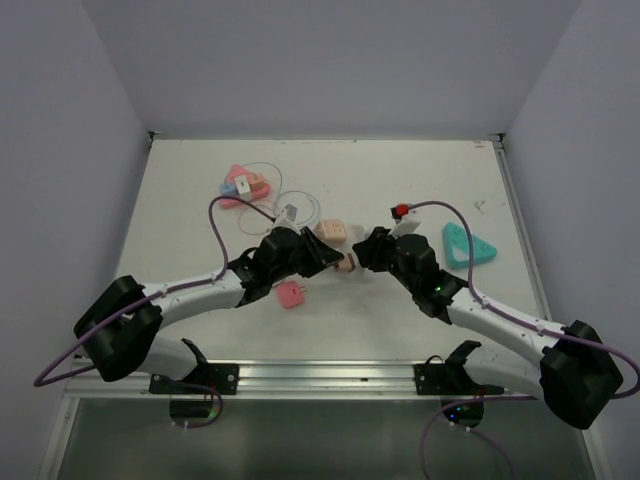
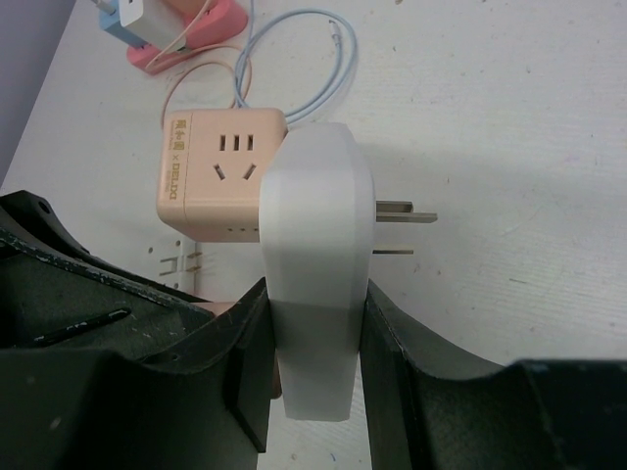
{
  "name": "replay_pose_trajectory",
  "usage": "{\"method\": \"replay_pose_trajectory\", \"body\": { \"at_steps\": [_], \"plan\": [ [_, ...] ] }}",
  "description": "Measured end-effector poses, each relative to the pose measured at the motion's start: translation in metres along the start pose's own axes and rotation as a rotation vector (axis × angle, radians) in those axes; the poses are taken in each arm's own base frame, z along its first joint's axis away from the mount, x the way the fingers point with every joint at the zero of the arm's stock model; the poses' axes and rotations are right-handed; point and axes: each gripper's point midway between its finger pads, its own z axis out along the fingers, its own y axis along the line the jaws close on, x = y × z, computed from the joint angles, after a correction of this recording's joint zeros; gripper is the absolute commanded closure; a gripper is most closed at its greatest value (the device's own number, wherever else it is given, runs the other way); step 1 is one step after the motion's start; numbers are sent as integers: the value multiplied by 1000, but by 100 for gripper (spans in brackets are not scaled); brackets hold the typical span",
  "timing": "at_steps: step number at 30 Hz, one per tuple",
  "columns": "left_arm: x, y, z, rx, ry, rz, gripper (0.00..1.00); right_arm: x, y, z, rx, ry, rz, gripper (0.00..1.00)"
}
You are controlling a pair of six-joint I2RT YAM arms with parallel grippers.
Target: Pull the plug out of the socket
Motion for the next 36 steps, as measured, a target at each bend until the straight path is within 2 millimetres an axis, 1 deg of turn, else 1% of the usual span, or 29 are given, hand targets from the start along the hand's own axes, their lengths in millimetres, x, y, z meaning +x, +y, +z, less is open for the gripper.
{"method": "replay_pose_trajectory", "body": {
  "at_steps": [2,7,13,19,22,23,25,27,28,29,31,34,36],
  "plan": [
    [2,3,0,0,1,-10,100,2,-1,0,1,3,2,100],
    [5,6,-3,5,3,-23,100,7,-2,-3,2,3,2,100],
    [3,3,-12,31,-11,-38,100,2,2,-5,2,-25,9,100],
    [-1,1,-26,42,-37,-46,100,-1,9,-6,-12,-45,20,100],
    [-6,-2,-36,53,-59,-47,100,-7,13,-6,-18,-66,17,100],
    [-7,-4,-42,59,-63,-47,100,-10,5,-5,21,-81,-2,100],
    [-12,-13,-55,87,-82,-48,100,-12,-26,-5,147,-94,-42,100],
    [-17,-22,-65,117,-98,-47,100,-13,-49,-7,241,-101,-72,100],
    [-18,-24,-69,126,-104,-42,100,-13,-56,-9,272,-100,-89,100],
    [-20,-25,-72,129,-110,-38,100,-13,-59,-9,285,-100,-104,100],
    [-21,-22,-75,112,-119,-20,100,-13,-59,-10,279,-95,-123,100],
    [-23,-8,-75,55,-131,17,100,-17,-54,-14,256,-103,-140,100],
    [-24,2,-73,19,-132,38,100,-24,-49,-18,235,-124,-147,100]
  ]
}}
